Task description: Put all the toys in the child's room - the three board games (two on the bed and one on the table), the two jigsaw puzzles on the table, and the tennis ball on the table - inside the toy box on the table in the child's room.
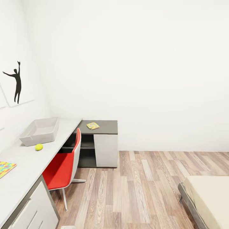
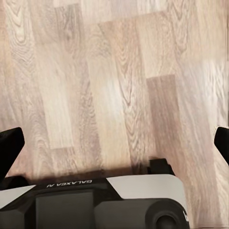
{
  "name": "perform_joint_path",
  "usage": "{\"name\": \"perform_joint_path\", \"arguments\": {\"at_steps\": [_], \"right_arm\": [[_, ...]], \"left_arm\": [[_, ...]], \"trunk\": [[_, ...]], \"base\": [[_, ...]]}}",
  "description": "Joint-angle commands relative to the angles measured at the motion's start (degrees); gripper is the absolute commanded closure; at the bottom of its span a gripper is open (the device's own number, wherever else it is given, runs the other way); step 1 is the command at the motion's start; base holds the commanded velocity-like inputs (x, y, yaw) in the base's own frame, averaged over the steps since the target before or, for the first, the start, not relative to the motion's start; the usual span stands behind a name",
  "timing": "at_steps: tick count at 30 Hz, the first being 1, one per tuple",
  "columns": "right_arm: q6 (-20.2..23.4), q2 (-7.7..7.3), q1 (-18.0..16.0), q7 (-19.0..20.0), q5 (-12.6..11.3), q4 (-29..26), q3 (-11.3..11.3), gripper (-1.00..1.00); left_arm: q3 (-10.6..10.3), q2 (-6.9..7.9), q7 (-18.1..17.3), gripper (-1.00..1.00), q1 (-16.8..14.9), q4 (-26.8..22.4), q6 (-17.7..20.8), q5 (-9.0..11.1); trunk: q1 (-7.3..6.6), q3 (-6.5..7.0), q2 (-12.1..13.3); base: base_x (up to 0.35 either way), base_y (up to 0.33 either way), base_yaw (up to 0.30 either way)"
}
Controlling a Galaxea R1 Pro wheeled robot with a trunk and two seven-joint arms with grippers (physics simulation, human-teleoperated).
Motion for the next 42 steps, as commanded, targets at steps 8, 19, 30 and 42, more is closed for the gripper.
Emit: {"name": "perform_joint_path", "arguments": {"at_steps": [8,19,30,42], "right_arm": [[1.14,-0.20,-0.53,0.79,-0.89,-0.93,-0.70,-1.00],[31.74,-0.37,-1.58,1.31,-5.28,-35.49,-6.19,-1.00],[43.48,0.19,-1.20,1.44,-5.96,-54.87,-10.39,-1.00],[43.56,-0.51,-1.38,1.59,-5.87,-58.00,-10.92,-1.00]], "left_arm": [[0.58,0.45,-4.61,-1.00,-0.29,-0.94,1.48,0.11],[1.95,1.35,-11.77,-1.00,-8.28,-19.27,29.08,0.09],[5.14,1.87,-20.24,-1.00,-9.17,-35.68,44.27,0.01],[5.84,1.83,-23.52,-1.00,-9.38,-37.22,47.12,-0.03]], "trunk": [[-1.75,1.36,3.16],[-4.17,3.33,7.57],[-6.59,5.31,11.98],[-9.22,7.46,16.80]], "base": [[0.000,0.000,-0.284],[0.000,0.000,-0.285],[0.000,0.000,-0.244],[0.000,0.000,-0.021]]}}
